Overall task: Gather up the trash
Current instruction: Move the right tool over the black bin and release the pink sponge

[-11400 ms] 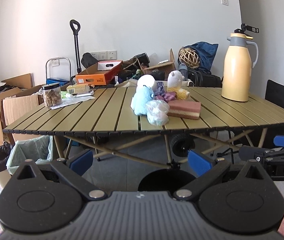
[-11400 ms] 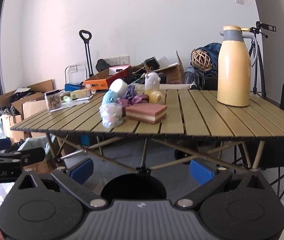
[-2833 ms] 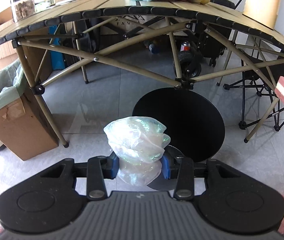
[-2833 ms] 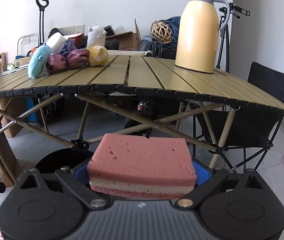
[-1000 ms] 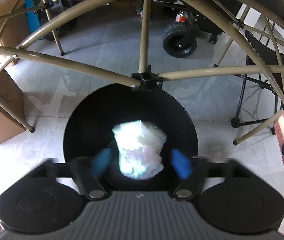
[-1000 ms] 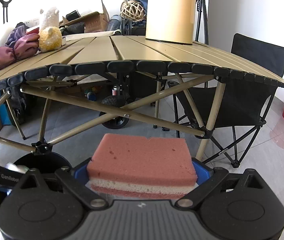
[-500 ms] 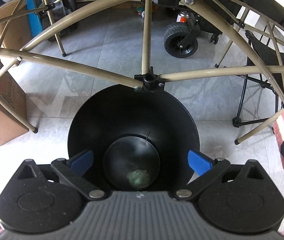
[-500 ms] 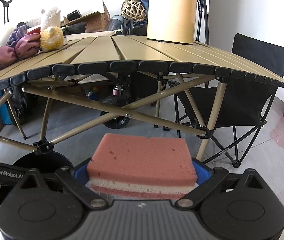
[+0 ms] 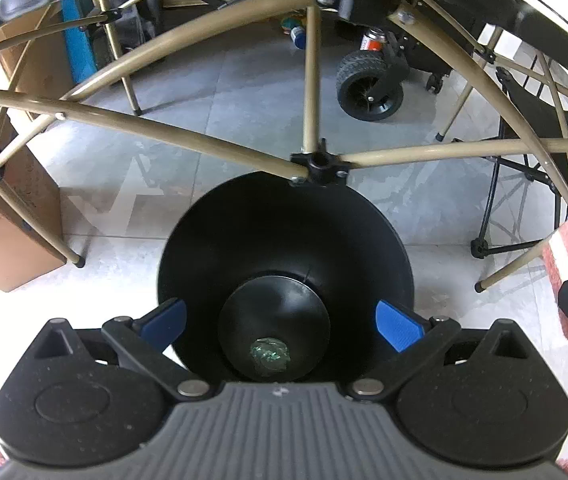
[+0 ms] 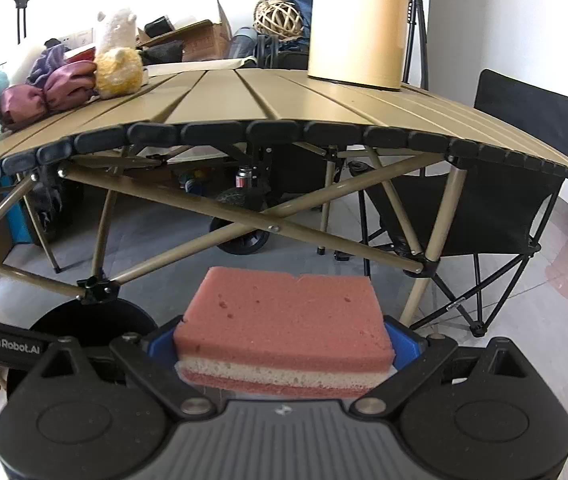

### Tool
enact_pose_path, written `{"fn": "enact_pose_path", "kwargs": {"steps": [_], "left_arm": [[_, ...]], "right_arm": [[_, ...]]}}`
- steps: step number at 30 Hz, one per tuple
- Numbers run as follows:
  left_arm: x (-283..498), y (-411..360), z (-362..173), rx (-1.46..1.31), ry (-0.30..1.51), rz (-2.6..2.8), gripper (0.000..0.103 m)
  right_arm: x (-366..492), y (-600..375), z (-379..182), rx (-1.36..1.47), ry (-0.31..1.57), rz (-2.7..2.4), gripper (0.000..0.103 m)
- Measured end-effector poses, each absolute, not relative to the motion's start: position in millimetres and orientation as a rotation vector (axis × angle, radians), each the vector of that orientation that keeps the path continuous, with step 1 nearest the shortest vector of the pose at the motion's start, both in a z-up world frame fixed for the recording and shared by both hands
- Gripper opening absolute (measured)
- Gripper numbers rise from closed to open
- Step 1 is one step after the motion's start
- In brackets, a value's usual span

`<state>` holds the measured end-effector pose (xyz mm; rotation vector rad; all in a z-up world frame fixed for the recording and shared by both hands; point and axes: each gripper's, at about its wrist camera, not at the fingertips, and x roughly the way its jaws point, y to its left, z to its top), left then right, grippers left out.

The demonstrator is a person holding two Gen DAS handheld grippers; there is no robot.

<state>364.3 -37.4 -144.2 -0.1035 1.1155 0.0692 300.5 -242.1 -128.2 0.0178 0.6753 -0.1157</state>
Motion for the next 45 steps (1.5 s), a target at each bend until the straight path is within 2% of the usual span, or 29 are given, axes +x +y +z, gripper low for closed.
{"fn": "enact_pose_path", "kwargs": {"steps": [34,45], "left_arm": [[322.2,114.9,-140.8,-0.243,1.081,0.272,0.103],[312.7,137.1,-141.2,-0.273,1.080,0.294,0.103]], "right_arm": [[325.5,-96.9,-141.5,-0.129,0.786,0.110,0.098],[333.8,-67.5,-155.6,-0.153,0.842,0.132,0.098]]}}
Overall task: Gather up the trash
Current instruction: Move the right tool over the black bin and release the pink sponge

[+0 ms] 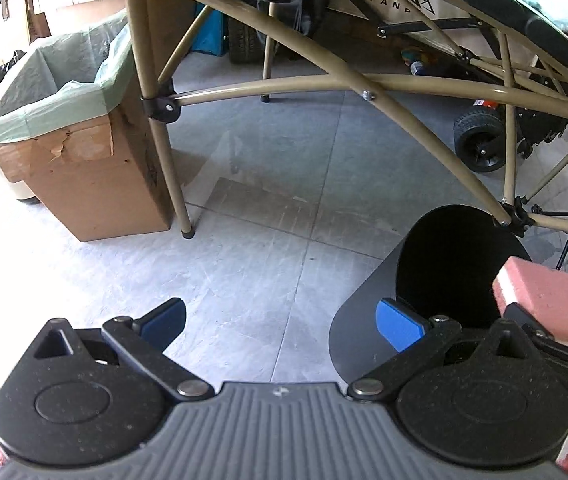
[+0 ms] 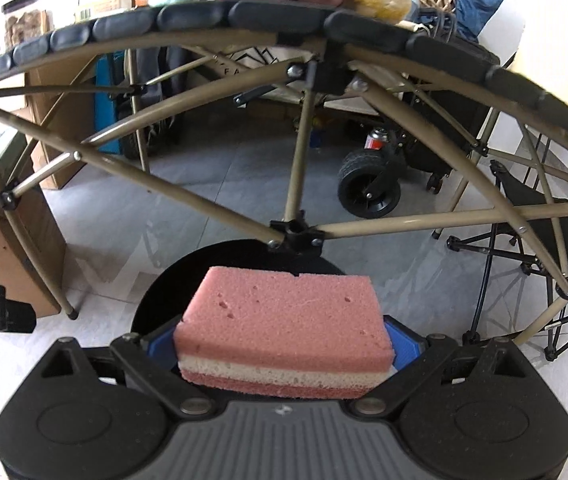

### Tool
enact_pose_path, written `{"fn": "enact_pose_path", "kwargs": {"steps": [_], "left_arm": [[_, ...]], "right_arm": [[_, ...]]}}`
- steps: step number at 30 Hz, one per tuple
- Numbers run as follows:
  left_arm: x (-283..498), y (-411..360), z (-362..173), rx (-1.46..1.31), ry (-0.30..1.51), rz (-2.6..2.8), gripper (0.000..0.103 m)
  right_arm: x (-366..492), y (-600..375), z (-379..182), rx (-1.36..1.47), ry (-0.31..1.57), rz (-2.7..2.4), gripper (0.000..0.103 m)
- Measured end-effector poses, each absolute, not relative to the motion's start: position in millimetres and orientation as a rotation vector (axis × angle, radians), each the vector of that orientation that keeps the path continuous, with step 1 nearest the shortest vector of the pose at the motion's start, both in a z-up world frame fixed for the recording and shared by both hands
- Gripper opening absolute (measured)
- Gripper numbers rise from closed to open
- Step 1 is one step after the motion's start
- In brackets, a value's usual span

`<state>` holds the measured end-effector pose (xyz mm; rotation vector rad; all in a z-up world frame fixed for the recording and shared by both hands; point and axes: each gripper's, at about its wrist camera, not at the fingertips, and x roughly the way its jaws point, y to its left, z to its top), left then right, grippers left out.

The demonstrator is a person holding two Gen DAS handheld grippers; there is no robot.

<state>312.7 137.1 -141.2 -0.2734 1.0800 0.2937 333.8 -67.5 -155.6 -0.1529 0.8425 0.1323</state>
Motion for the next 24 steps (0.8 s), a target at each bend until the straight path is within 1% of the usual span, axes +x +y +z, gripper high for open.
{"fn": "enact_pose_path", "kwargs": {"steps": [13,16,24], "left_arm": [[311.0,138.2,-140.9,-0.279,1.083,0.291,0.103],[311.0,137.4,-140.9,-0.276,1.083,0.287,0.103],[311.1,136.0,-141.2,-0.273,1.085,0.290,0.103]], "right_arm": [[345.5,-61.7,-168.2,-0.116,0.930,0.131,0.099],[348.0,-63.0,-171.3,-0.100,0.951,0.122,0.103],[347.5,-63.5,-171.6,-0.103,0.946,0.119,0.103]]}}
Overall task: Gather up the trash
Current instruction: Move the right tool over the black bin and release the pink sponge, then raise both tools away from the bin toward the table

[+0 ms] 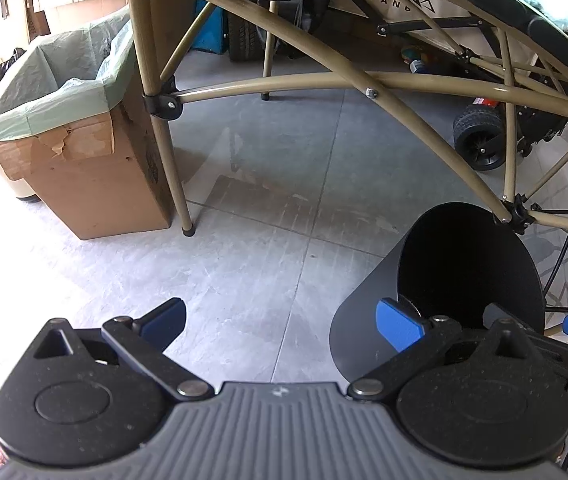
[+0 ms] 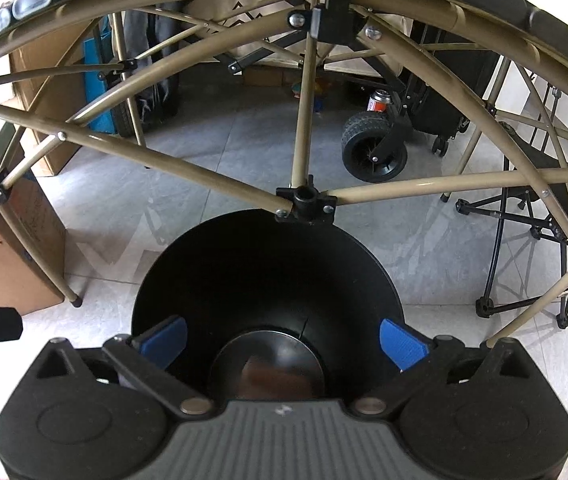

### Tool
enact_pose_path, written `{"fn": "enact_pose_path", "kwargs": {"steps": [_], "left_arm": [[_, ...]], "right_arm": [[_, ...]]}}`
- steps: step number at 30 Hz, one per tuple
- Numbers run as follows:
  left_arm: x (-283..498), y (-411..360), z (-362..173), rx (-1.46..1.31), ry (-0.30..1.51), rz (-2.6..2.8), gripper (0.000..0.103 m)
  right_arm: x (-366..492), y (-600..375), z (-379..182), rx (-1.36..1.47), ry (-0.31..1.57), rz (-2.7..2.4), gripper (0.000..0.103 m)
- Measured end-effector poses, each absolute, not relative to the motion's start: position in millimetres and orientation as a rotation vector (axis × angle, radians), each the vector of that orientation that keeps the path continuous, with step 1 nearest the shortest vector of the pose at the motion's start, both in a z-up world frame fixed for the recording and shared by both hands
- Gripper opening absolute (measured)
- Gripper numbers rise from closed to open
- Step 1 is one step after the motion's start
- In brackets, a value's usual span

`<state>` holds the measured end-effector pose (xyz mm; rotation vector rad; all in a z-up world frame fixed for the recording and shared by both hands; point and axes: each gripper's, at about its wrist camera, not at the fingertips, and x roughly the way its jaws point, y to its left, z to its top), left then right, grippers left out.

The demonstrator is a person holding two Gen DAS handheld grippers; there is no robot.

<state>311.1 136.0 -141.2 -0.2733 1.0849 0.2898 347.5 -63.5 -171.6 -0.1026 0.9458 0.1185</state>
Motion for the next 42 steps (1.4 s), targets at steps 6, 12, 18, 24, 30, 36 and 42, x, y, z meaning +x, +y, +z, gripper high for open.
{"fn": "enact_pose_path", "kwargs": {"steps": [6,12,18,24,30,36,42], "left_arm": [[311.1,136.2,-141.3,-0.272,1.085,0.288,0.103],[310.8,135.6,-141.3,-0.272,1.085,0.286,0.103],[308.4,132.4,-138.1,-0.272,1.079,0.274,0.103],[303.6,128.8,-128.1,-0.261,1.041,0.259,0.103],[298.5,124.6,-116.6,-0.272,0.984,0.220,0.103],[289.5,114.2,-97.4,-0.241,0.880,0.202,0.103],[280.0,103.7,-73.9,-0.210,0.759,0.229,0.103]], "right_arm": [[347.8,-64.2,-170.7,-0.105,0.945,0.118,0.103],[347.3,-64.1,-170.9,-0.105,0.947,0.122,0.103],[344.7,-65.0,-168.5,-0.100,0.942,0.131,0.103],[339.1,-67.5,-160.5,-0.093,0.917,0.146,0.103],[328.6,-73.4,-146.1,-0.090,0.856,0.157,0.103],[320.2,-82.9,-122.3,-0.067,0.776,0.179,0.103],[303.9,-94.6,-91.8,-0.036,0.664,0.211,0.103]]}}
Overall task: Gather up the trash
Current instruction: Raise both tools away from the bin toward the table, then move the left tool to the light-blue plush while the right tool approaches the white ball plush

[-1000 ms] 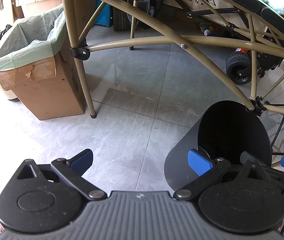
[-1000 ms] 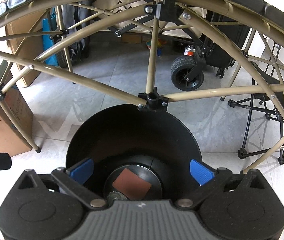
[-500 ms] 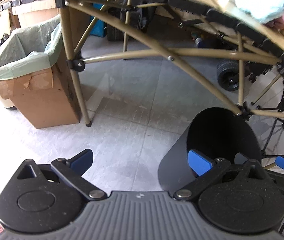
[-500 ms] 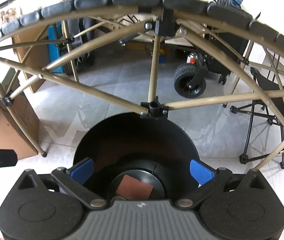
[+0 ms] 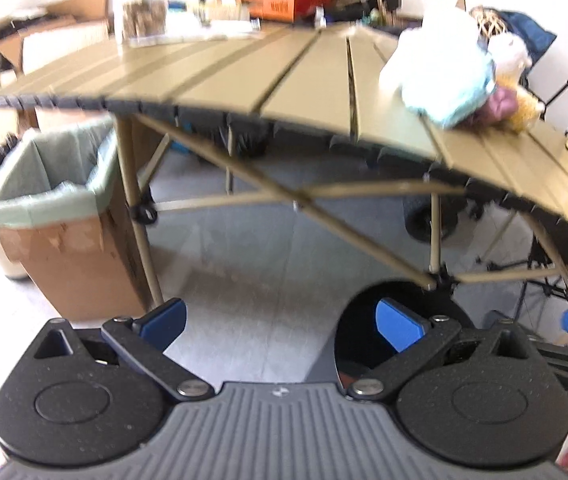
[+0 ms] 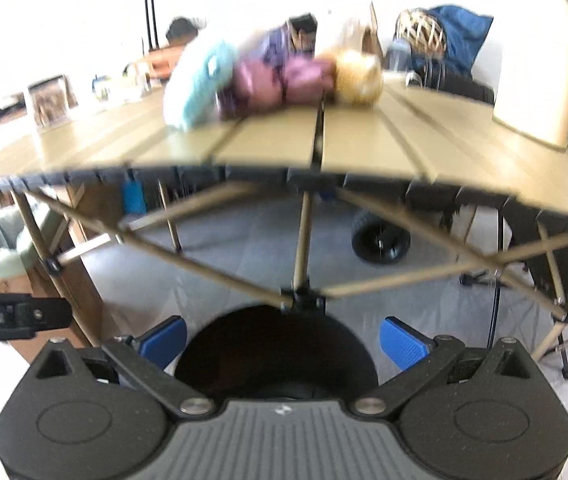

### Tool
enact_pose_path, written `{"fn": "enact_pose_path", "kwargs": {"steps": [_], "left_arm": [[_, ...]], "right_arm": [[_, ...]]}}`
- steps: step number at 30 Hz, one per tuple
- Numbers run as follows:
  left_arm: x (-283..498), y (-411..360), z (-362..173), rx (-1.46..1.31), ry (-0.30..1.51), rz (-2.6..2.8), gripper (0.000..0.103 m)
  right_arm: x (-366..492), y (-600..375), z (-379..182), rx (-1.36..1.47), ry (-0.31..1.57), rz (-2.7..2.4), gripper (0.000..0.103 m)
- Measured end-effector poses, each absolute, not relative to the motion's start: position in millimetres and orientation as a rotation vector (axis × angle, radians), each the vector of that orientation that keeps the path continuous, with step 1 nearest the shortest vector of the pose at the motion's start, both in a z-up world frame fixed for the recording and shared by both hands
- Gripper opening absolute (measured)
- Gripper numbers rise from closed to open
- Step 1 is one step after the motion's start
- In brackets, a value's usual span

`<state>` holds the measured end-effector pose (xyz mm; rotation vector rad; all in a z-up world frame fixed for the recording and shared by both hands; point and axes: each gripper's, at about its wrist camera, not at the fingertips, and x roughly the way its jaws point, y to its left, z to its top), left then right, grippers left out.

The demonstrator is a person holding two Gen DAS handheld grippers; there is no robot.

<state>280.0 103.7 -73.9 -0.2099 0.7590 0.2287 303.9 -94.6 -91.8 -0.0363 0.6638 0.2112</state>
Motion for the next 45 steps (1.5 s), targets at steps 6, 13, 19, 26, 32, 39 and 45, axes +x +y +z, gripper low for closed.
{"fn": "enact_pose_path", "kwargs": {"steps": [6,13,19,26,32,39,45], "left_arm": [[279.8,90.8,-44.2,-0.210,0.671,0.205,0.103],[296.5,74.2,-17.3,-0.202,0.610,0.184,0.103],[317.9,55.9,0.4,-0.181,0.550,0.160,0.103],[354.6,44.6,12.2,-0.210,0.528,0.137,0.103],[386.7,34.8,20.5,-0.199,0.511,0.138,0.103],[422.1,23.2,14.5,-0.191,0.527,0.157,0.103],[433.5,32.1,11.7,-0.230,0.517,0.193,0.103]], "right_arm": [[289.8,-109.0,-54.1,-0.002,0.515,0.228,0.103],[295.7,-128.9,-16.7,0.031,0.364,0.239,0.103],[316.4,-147.0,8.6,0.045,0.290,0.208,0.103],[351.8,-167.3,26.4,0.060,0.228,0.166,0.103],[384.6,-175.6,27.6,0.035,0.233,0.137,0.103],[403.9,-186.4,12.2,0.066,0.266,0.098,0.103],[408.4,-189.8,0.7,0.076,0.297,0.088,0.103]]}}
